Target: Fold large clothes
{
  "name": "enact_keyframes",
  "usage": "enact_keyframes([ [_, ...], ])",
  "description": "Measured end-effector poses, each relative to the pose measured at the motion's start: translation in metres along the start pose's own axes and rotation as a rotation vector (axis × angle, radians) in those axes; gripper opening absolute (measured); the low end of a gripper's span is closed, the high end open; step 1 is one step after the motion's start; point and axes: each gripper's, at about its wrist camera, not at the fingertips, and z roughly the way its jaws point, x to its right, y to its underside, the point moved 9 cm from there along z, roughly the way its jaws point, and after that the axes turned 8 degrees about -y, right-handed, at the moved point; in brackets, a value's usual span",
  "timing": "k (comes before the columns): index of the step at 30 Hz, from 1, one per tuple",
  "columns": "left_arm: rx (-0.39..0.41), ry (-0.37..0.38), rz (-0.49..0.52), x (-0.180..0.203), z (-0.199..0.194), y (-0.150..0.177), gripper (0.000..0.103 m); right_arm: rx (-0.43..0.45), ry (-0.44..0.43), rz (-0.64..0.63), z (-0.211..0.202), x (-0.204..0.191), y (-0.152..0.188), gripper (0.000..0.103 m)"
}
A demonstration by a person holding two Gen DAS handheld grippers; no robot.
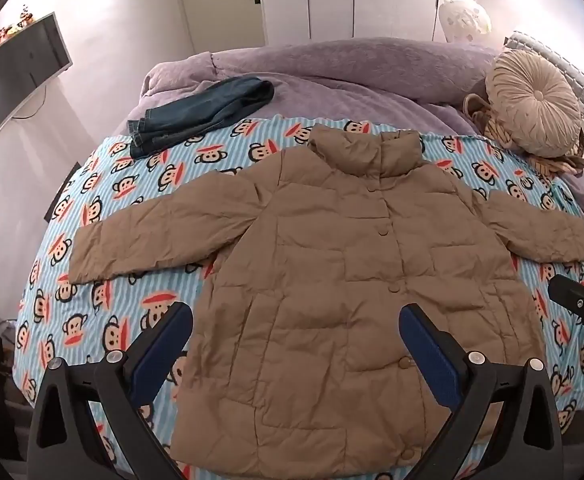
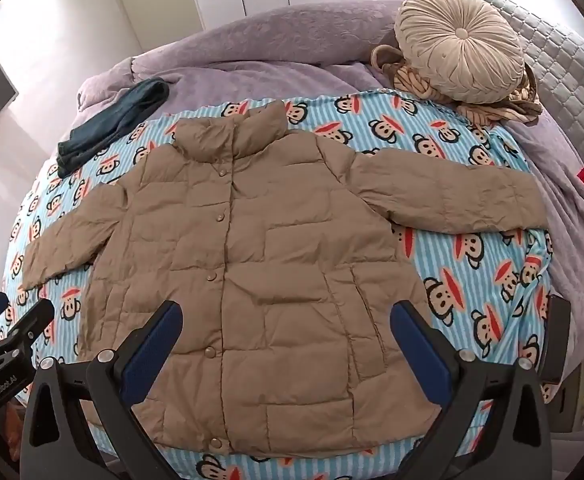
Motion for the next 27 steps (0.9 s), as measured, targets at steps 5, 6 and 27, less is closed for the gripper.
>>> enact_keyframes([
  [5,-0.003,-0.011,0.002,-0.003,0.002,0.0,0.103,-0.016,0.001,0.019,0.007,0.002,-0.004,0.103],
  [6,-0.004,-0.011,0.001,-0.004,0.002,-0.001,0.103,-0.017,0.0,0.023,0.008,0.002,-0.005,0.103],
  [27,-0.023,-0.006,-0.001,-0.003,0.002,-0.005,0.103,-0.027,0.0,0.024,0.014,0.001,-0.002,0.103],
])
